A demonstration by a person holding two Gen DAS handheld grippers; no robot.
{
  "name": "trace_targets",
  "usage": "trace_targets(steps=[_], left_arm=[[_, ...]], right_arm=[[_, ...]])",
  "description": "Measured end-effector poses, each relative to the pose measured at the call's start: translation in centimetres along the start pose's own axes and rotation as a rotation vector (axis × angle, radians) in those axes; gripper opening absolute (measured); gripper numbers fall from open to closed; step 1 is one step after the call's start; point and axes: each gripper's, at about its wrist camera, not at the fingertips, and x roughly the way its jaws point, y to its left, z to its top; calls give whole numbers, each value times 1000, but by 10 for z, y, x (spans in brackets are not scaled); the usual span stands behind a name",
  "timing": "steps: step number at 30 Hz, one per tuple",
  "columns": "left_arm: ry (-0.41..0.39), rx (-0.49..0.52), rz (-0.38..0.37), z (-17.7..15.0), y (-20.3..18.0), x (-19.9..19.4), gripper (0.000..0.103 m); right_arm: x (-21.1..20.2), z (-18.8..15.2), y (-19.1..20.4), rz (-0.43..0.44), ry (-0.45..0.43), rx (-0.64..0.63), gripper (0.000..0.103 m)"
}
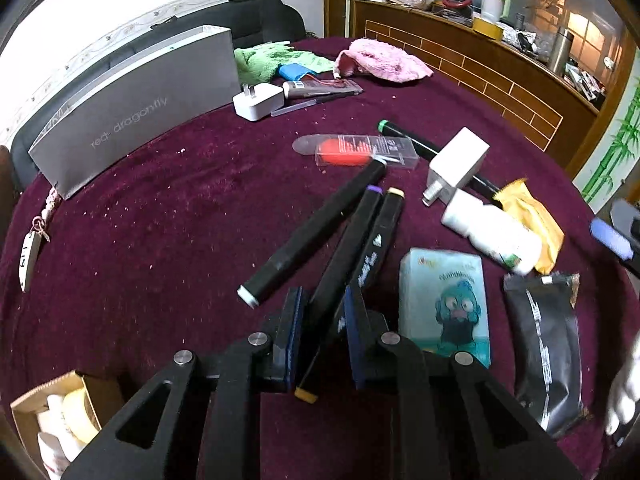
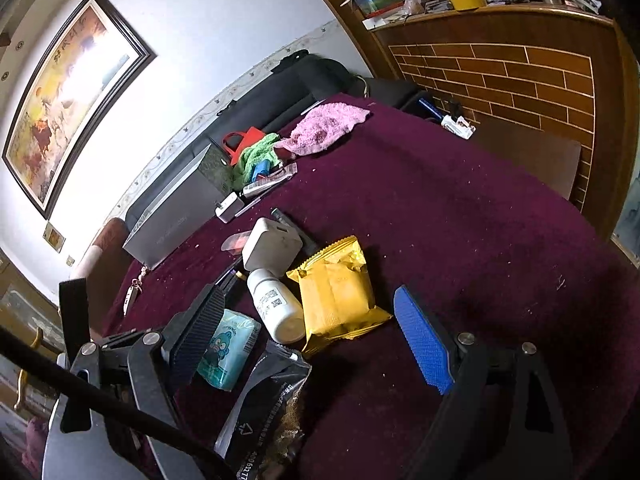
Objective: Organize objects
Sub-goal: 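Grasp two black markers together with the left gripper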
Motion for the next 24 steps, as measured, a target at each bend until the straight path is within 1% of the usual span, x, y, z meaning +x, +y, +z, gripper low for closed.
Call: trace_targets(steps=[3, 7, 10, 11, 12, 14, 16, 17, 19, 21, 24], left_arm=[[3, 30, 4, 5, -3, 3, 17], [21, 70, -26, 11, -6, 7, 17], [40, 79, -66, 15, 1, 9, 23], [59, 62, -79, 16, 6, 10, 28], [79, 38, -96, 17, 11, 11, 30], [103, 3, -139, 14, 18, 11, 30], [122, 14, -151, 9, 19, 9, 31], [129, 23, -144, 8, 18, 10, 31], [112, -3, -139, 9, 23, 10, 31], [106, -46, -153, 12, 30, 13, 31], [105, -88, -193, 14, 36, 19, 32]], right_arm=[[2, -1, 0, -2, 9, 0, 87], [3, -1, 1, -3, 19, -5, 87], [4, -2, 1, -3, 28, -6, 87], [5, -2, 1, -3, 32, -4, 87], [6, -2, 0, -3, 35, -4, 87], [6, -2, 0, -2, 38, -4, 87], [7, -3, 0, -2, 40, -4, 87], [7, -3, 0, -1, 42, -4, 87], [8, -3, 0, 2, 49, -5, 87], [8, -4, 1, 1, 51, -11, 87], [9, -4, 1, -3, 51, -15, 87]])
